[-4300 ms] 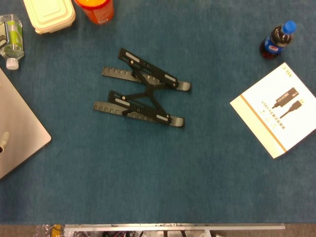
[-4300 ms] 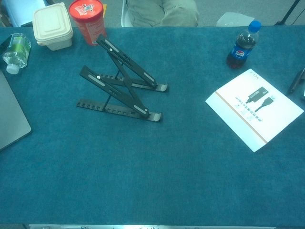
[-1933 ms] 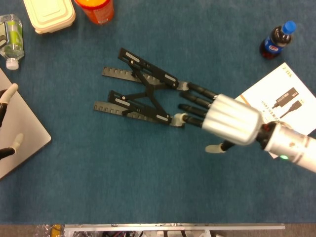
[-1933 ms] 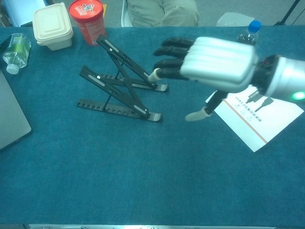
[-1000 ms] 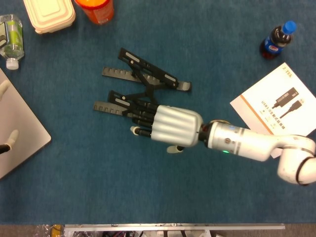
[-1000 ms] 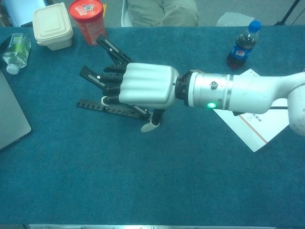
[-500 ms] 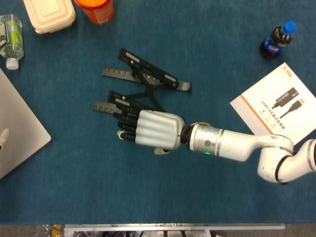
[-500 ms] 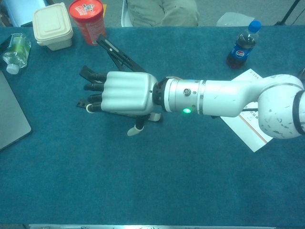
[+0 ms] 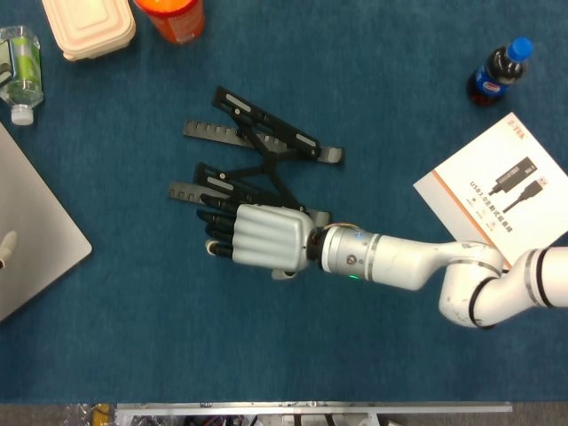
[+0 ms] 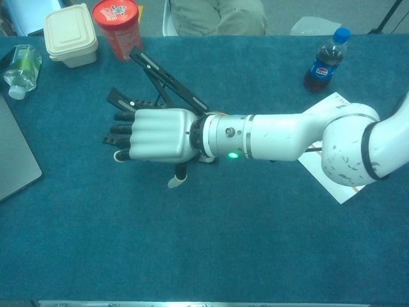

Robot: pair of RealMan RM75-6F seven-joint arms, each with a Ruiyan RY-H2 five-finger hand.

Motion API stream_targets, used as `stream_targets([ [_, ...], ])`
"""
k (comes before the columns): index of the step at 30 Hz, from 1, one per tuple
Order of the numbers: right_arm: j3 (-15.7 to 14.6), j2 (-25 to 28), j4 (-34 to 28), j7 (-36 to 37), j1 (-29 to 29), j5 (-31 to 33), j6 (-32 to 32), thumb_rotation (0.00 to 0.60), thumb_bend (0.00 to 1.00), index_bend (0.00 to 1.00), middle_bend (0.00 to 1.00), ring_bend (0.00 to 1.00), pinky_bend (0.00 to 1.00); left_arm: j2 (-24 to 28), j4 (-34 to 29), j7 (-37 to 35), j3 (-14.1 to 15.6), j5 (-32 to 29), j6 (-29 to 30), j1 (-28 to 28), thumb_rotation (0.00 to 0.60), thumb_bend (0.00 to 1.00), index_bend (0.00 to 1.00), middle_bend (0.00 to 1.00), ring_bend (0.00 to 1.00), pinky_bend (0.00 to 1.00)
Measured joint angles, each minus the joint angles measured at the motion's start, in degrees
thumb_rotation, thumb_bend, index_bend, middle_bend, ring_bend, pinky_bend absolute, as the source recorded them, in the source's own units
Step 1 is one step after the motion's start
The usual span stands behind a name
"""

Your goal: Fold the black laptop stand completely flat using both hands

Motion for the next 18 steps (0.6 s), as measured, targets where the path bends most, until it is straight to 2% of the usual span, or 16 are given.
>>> stream_targets([
  [9, -0.1, -2.7, 4.1, -1.8, 1.9, 4.2, -1.1, 0.350, 0.15, 0.18, 0.20, 0.00, 0.02, -0.2, 0.8, -0.8, 0.0, -0.1, -0.7, -0.3, 0.600, 0.27, 0.06, 0.15, 0.06, 0.07],
  [18, -0.2, -2.7, 3.6, -8.0, 2.2, 8.2, 0.9, 0.351, 0.15, 0.20, 0.30, 0.15, 0.02, -0.6, 2.3, -3.4, -0.2, 0.0, -1.2, -0.8, 0.600, 0.27, 0.06, 0.15, 0.05, 0.07],
])
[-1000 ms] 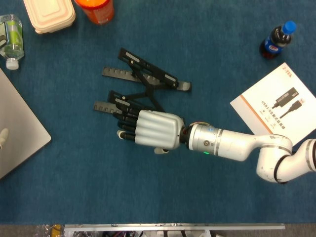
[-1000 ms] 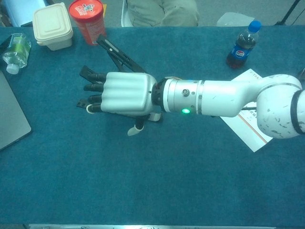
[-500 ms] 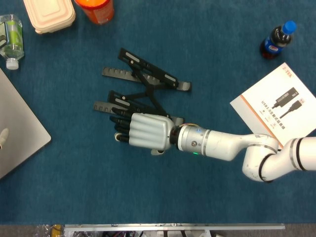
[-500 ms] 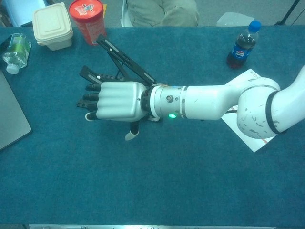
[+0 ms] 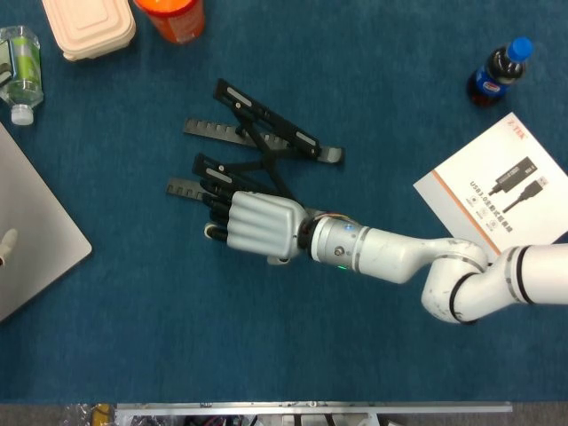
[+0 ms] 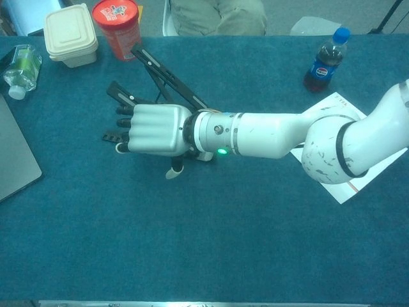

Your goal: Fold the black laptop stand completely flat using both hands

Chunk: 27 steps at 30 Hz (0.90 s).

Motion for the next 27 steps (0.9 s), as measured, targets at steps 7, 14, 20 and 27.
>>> stream_targets([
  [7, -1.4, 3.0, -5.4, -7.5, -1.2, 4.6, 3.1, 0.350, 0.14, 0.21, 0.31, 0.19, 0.02, -1.0, 2.5, -3.2, -0.3, 0.5, -2.2, -1.8, 0.600, 0.27, 0.06, 0.16, 0.05, 0.07],
  [14, -3.7, 7.1, -14.2, -17.2, -3.6, 9.8, 10.4, 0.350, 0.14, 0.21, 0.31, 0.19, 0.02, -1.6, 3.9, -5.1, -0.2, 2.0, -3.1, -3.1, 0.600, 0.27, 0.06, 0.16, 0.05, 0.07],
  [20, -6.5, 11.2, -22.4, -23.1, -6.8, 12.1, 18.4, 0.350, 0.14, 0.21, 0.31, 0.19, 0.02, -1.8, 4.6, -5.9, 0.1, 2.9, -4.0, -4.1, 0.600, 0.27, 0.06, 0.16, 0.05, 0.07],
  [27, -11.6, 15.1, -29.2, -26.6, -11.4, 11.5, 25.3, 0.350, 0.13, 0.21, 0.31, 0.19, 0.02, -2.3, 5.4, -6.5, 0.6, 4.0, -5.1, -5.3, 0.600, 0.27, 0.06, 0.16, 0.05, 0.07],
])
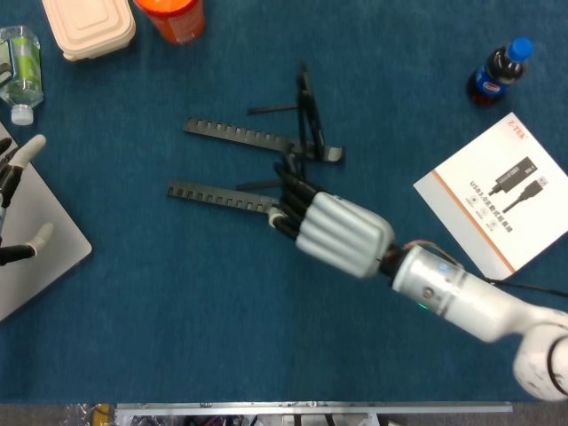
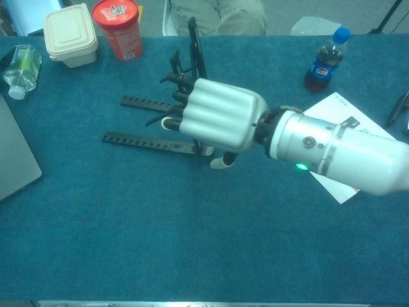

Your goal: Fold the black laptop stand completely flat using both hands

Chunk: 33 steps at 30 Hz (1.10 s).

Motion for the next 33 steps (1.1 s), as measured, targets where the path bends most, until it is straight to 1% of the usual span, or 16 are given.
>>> stream_targets([
  [5, -3.3, 1.4, -2.8, -1.1, -2.9, -3.1, 2.9, 0.350, 0.13, 0.20, 0.31, 0.19, 0.02, -0.3, 0.4, -0.3, 0.3, 0.5, -0.6, -0.7, 0.600, 0.27, 0.06, 0.16, 0.06, 0.07],
  [8, -4.8, 2.0, -4.0, -1.6, -4.6, -5.0, 4.4, 0.350, 0.13, 0.20, 0.31, 0.19, 0.02, -0.4, 0.4, -0.3, 0.5, 1.0, -0.7, -1.1, 0.600, 0.27, 0.06, 0.16, 0.06, 0.07],
  [16, -7.4, 3.1, -5.8, -1.6, -8.8, -8.9, 7.6, 0.350, 0.13, 0.21, 0.31, 0.19, 0.02, -0.5, -0.3, 0.1, 0.9, 2.2, -1.1, -2.1, 0.600, 0.27, 0.06, 0.16, 0.06, 0.07],
  [20, -8.5, 3.8, -6.3, -1.0, -10.9, -11.1, 8.6, 0.350, 0.13, 0.21, 0.31, 0.19, 0.02, -0.5, -0.6, -1.2, 1.1, 2.6, -1.6, -2.7, 0.600, 0.27, 0.06, 0.16, 0.05, 0.07],
  [24, -9.2, 4.5, -6.3, -0.6, -12.5, -12.9, 9.0, 0.350, 0.13, 0.21, 0.31, 0.19, 0.02, -0.3, -1.1, -5.6, 1.2, 3.2, -2.4, -3.7, 0.600, 0.27, 0.06, 0.16, 0.05, 0.07],
  [30, -9.8, 5.1, -6.3, 0.6, -14.7, -14.9, 9.2, 0.350, 0.13, 0.20, 0.31, 0.19, 0.02, 0.5, -2.4, -15.9, 1.8, 5.3, -4.8, -6.7, 0.600, 0.27, 0.06, 0.15, 0.06, 0.07],
  [33, -9.8, 5.3, -5.9, 2.0, -15.9, -16.2, 9.6, 0.350, 0.13, 0.20, 0.31, 0.19, 0.02, 1.0, -3.3, -19.5, 2.3, 6.2, -6.6, -8.5, 0.600, 0.27, 0.06, 0.15, 0.06, 0.07],
])
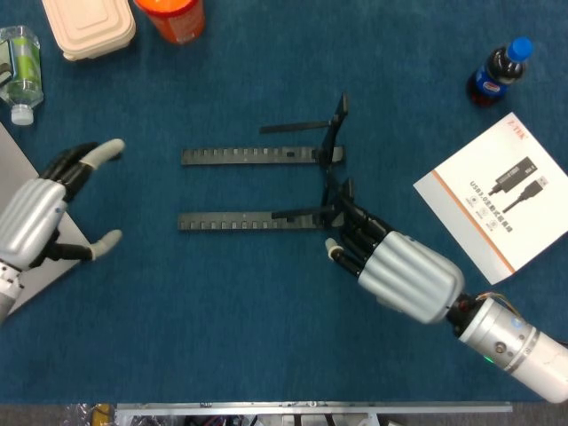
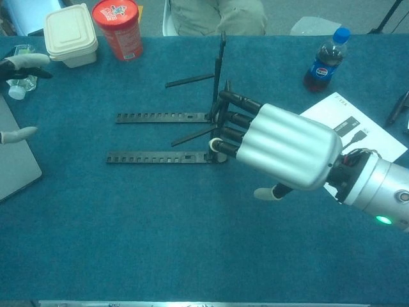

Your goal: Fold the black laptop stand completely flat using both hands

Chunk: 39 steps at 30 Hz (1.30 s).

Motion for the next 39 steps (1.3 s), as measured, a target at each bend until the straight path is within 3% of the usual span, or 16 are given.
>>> stream_targets([
  [11, 0.6, 0.9, 1.1, 3.4, -2.7, -3.7, -1.2, 0.350, 0.13, 0.20, 0.31, 0.19, 0.02, 0.3, -2.9, -8.4, 3.0, 5.3, -6.3, -6.9, 0.600, 0.27, 0.06, 0.13, 0.05, 0.07],
  [25, 1.9, 1.7, 2.6, 7.5, -4.9, -7.1, -2.9, 0.350, 0.13, 0.20, 0.31, 0.19, 0.02, -1.3, -3.6, -6.9, 4.1, 7.2, -12.8, -14.3, 0.600, 0.27, 0.07, 0.14, 0.05, 0.07],
  [39, 3.1, 1.3, 3.3, 10.4, -5.3, -11.2, -6.7, 0.350, 0.13, 0.20, 0.31, 0.19, 0.02, -1.0, -3.8, -2.4, 4.9, 3.5, -11.9, -14.0, 0.600, 0.27, 0.07, 0.14, 0.05, 0.07],
])
